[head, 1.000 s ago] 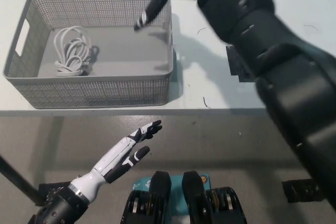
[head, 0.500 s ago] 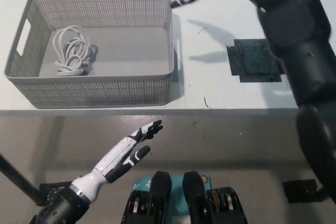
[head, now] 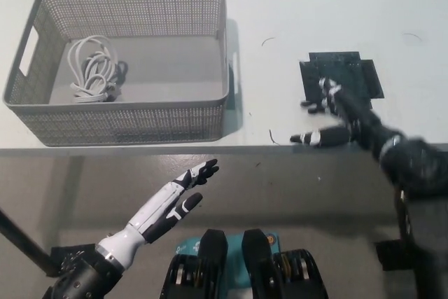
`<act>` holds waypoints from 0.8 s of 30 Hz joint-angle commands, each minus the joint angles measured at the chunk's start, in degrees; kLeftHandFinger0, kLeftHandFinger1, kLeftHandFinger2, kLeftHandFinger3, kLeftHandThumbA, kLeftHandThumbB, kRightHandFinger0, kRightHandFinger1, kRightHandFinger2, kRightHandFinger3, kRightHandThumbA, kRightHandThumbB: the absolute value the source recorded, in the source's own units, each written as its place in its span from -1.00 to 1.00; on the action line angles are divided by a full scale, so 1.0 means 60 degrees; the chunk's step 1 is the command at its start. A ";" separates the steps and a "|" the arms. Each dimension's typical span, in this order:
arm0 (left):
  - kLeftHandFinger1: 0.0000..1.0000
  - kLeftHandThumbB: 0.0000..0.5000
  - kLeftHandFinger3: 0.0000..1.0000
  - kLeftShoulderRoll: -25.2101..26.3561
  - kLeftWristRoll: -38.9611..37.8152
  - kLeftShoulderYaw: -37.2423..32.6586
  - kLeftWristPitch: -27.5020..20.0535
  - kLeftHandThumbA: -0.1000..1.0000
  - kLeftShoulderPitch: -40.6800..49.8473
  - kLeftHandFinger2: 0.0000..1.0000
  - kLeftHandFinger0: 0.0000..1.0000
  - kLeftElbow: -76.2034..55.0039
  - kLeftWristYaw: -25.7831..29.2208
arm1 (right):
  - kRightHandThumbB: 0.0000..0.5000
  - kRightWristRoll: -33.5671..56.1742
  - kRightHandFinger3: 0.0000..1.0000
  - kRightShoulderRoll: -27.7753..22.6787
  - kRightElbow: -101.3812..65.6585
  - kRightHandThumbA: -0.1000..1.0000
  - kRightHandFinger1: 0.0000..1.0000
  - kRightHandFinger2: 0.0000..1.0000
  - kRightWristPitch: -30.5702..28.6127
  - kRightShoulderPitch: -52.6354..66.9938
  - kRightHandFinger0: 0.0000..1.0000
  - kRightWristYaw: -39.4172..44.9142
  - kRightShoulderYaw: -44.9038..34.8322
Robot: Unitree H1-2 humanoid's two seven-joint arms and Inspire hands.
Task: Use the right hand to pick up a power strip and put it into a container on the left side
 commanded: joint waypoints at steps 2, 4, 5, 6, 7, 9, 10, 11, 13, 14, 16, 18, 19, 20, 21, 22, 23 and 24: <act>1.00 -0.10 1.00 -0.0250 -0.0196 0.1209 -0.0650 1.00 -0.0934 1.00 1.00 0.0200 0.1317 | -0.66 0.2980 1.00 0.1755 -0.4474 0.79 0.28 0.77 -0.5137 0.3135 0.17 -0.2249 -0.0664; 1.00 -0.06 1.00 -0.0278 -0.0210 0.1293 -0.0921 1.00 -0.0965 1.00 1.00 0.0684 0.1366 | -0.69 0.2390 0.98 0.1615 -0.3364 0.64 0.25 0.77 -0.5432 0.2730 0.15 -0.2676 -0.0709; 1.00 -0.02 1.00 -0.0326 -0.0273 0.1345 -0.0968 1.00 -0.0905 1.00 1.00 0.0898 0.1362 | -0.68 0.2267 0.95 0.1641 -0.2766 0.55 0.28 0.77 -0.5432 0.2629 0.16 -0.2879 -0.0744; 1.00 -0.02 1.00 -0.0346 -0.0277 0.1370 -0.0978 1.00 -0.0894 1.00 1.00 0.0947 0.1351 | -0.68 0.2248 0.95 0.1649 -0.2633 0.53 0.28 0.77 -0.5432 0.2610 0.16 -0.2931 -0.0752; 1.00 -0.05 1.00 -0.0388 -0.0214 0.1398 -0.1079 1.00 -0.0890 1.00 1.00 0.1125 0.1396 | -0.68 0.1958 0.93 0.1631 -0.2316 0.49 0.26 0.75 -0.5432 0.2560 0.15 -0.3224 -0.0723; 1.00 -0.06 1.00 -0.0432 -0.0109 0.1442 -0.1139 1.00 -0.0874 1.00 1.00 0.1544 0.1530 | -0.82 0.1610 0.93 0.1527 -0.1312 0.34 0.27 0.77 -0.5432 0.2340 0.15 -0.3709 -0.0605; 1.00 -0.06 1.00 -0.0431 -0.0075 0.1433 -0.1140 1.00 -0.0877 1.00 1.00 0.1632 0.1567 | -0.83 0.1634 0.94 0.1528 -0.1102 0.34 0.28 0.78 -0.5432 0.2298 0.16 -0.3707 -0.0623; 1.00 -0.08 1.00 -0.0438 -0.0021 0.1420 -0.1140 1.00 -0.0882 1.00 1.00 0.1743 0.1612 | -0.82 0.1828 0.99 0.1593 -0.0861 0.32 0.33 0.84 -0.5432 0.2254 0.18 -0.3530 -0.0732; 1.00 -0.12 1.00 -0.0393 0.0003 0.1459 -0.1140 1.00 -0.0817 1.00 1.00 0.1793 0.1645 | -0.82 0.1979 1.00 0.1583 -0.0438 0.35 0.39 0.92 -0.5432 0.2096 0.20 -0.3371 -0.0704; 0.99 -0.15 1.00 -0.0420 -0.0043 0.1470 -0.1140 1.00 -0.0797 1.00 1.00 0.1801 0.1590 | -0.85 0.2013 1.00 0.1536 -0.0304 0.39 0.43 0.99 -0.5432 0.2057 0.25 -0.3282 -0.0690; 1.00 -0.12 1.00 -0.0468 0.0044 0.1444 -0.1140 1.00 -0.0788 1.00 1.00 0.1808 0.1587 | -0.86 0.1979 1.00 0.1467 -0.0204 0.49 0.57 1.00 -0.5303 0.2053 0.42 -0.3212 -0.0687; 1.00 -0.14 1.00 -0.0526 -0.0008 0.1456 -0.1140 1.00 -0.0780 1.00 1.00 0.1824 0.1544 | -0.96 0.2080 1.00 0.1444 -0.0211 0.48 0.74 1.00 -0.5028 0.2032 0.62 -0.3138 -0.0655; 1.00 -0.14 1.00 -0.0534 0.0018 0.1451 -0.1140 1.00 -0.0779 1.00 1.00 0.1818 0.1571 | -0.96 0.2127 1.00 0.1430 -0.0186 0.47 0.76 1.00 -0.5017 0.2010 0.64 -0.3124 -0.0630; 1.00 -0.16 1.00 -0.0514 0.0073 0.1436 -0.1140 1.00 -0.0784 1.00 1.00 0.1834 0.1596 | -0.98 0.2156 1.00 0.1421 -0.0186 0.47 0.81 1.00 -0.4978 0.1998 0.69 -0.3112 -0.0603; 1.00 -0.16 1.00 -0.0505 0.0097 0.1419 -0.1140 1.00 -0.0789 1.00 1.00 0.1854 0.1635 | -0.99 0.2161 1.00 0.1393 -0.0183 0.47 0.84 1.00 -0.4947 0.1986 0.72 -0.3115 -0.0552; 1.00 -0.14 1.00 -0.0516 0.0107 0.1422 -0.1140 1.00 -0.0791 1.00 1.00 0.1876 0.1665 | -0.96 0.2196 1.00 0.1359 -0.0167 0.47 0.85 1.00 -0.4931 0.1976 0.74 -0.3093 -0.0497; 1.00 -0.14 1.00 -0.0535 0.0102 0.1455 -0.1140 1.00 -0.0835 1.00 1.00 0.1909 0.1706 | -0.94 0.2180 1.00 0.1301 -0.0087 0.48 0.86 1.00 -0.4927 0.1860 0.75 -0.3091 -0.0446; 1.00 -0.14 1.00 -0.0552 0.0090 0.1476 -0.1140 1.00 -0.0849 1.00 1.00 0.1920 0.1718 | -0.93 0.2136 1.00 0.1256 -0.0042 0.48 0.86 1.00 -0.4948 0.1813 0.76 -0.3133 -0.0385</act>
